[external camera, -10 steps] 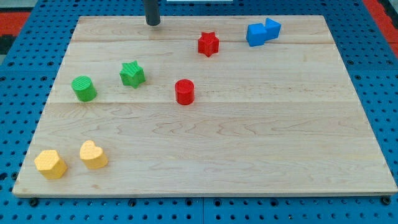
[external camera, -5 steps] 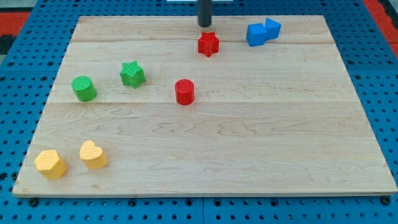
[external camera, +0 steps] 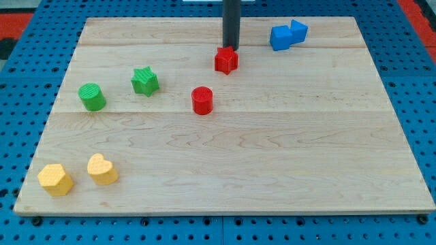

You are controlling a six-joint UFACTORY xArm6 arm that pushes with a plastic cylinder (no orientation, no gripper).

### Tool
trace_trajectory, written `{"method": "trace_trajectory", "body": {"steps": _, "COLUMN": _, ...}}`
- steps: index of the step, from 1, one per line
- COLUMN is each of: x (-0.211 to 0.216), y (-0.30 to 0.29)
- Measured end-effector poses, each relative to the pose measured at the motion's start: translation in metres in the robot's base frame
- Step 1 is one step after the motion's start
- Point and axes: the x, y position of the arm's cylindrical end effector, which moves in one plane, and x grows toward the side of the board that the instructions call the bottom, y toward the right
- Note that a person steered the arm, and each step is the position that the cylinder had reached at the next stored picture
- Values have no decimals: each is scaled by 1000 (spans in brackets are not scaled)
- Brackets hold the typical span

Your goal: Move the red star to the top of the red circle

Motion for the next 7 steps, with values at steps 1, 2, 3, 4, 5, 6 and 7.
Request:
{"method": "trace_trajectory", "body": {"steps": 1, "x": 34, "y": 1}}
{"method": "trace_trajectory", "body": {"steps": 2, "x": 59, "y": -2}}
{"method": "trace_trajectory", "body": {"steps": 3, "x": 92, "y": -12}}
{"method": "trace_trajectory", "body": {"steps": 4, "x": 105, "y": -19}}
{"method": "trace_trajectory", "body": {"steps": 5, "x": 86, "y": -25}}
{"method": "trace_trajectory", "body": {"steps": 6, "x": 84, "y": -31}}
{"method": "trace_trajectory", "body": {"steps": 7, "x": 77, "y": -40}}
